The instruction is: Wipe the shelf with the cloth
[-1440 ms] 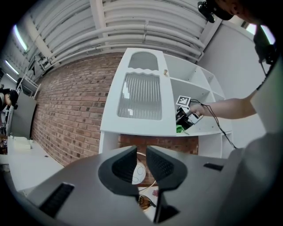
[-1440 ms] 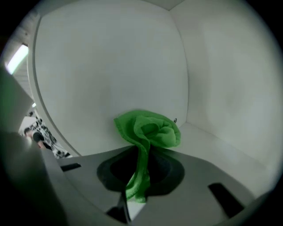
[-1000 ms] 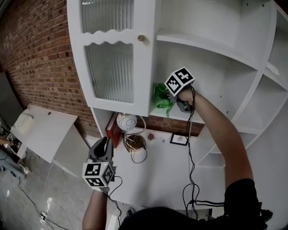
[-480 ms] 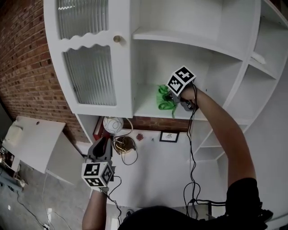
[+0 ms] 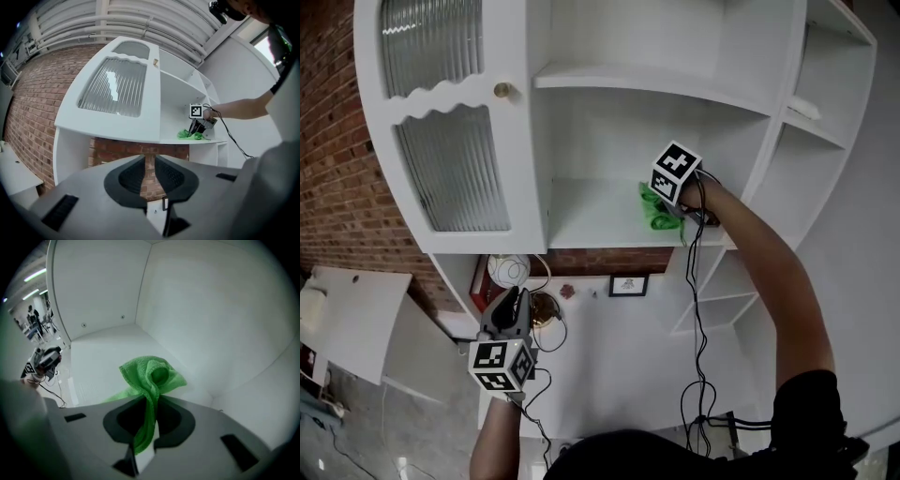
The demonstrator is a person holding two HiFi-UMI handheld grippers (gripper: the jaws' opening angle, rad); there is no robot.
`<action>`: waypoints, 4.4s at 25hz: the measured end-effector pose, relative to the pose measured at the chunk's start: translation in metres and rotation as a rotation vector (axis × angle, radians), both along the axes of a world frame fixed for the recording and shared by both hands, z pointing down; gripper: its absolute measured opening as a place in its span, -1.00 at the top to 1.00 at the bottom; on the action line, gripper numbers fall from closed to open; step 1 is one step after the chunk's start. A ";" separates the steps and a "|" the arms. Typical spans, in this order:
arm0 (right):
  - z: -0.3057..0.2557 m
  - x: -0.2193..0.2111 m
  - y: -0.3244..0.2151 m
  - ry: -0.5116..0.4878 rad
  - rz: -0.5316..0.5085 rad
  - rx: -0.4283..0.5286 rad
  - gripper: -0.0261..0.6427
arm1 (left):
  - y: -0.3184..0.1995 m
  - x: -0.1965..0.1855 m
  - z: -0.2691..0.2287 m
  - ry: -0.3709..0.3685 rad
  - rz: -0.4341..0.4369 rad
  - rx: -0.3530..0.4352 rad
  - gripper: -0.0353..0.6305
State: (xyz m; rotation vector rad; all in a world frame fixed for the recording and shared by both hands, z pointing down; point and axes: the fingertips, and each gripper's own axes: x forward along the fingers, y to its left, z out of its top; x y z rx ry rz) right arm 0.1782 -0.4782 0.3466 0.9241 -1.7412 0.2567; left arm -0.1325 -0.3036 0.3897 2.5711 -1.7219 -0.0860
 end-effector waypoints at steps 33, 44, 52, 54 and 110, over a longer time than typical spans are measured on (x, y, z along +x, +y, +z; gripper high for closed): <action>-0.091 -0.089 0.011 -0.100 -0.158 0.322 0.79 | 0.007 -0.007 0.008 0.024 0.010 -0.021 0.71; -0.041 -0.227 0.049 -0.835 -0.172 -0.204 0.79 | 0.036 -0.069 0.025 0.008 -0.155 -0.073 0.71; -0.016 -0.239 0.045 -0.648 -0.265 -0.149 0.79 | 0.042 -0.079 0.037 -0.009 -0.183 -0.112 0.71; -0.012 -0.236 0.043 -0.584 -0.292 -0.114 0.79 | 0.041 -0.078 0.037 -0.015 -0.177 -0.115 0.71; 0.001 0.086 0.065 0.764 0.014 -0.123 0.80 | -0.014 0.033 0.037 0.007 0.102 -0.062 0.70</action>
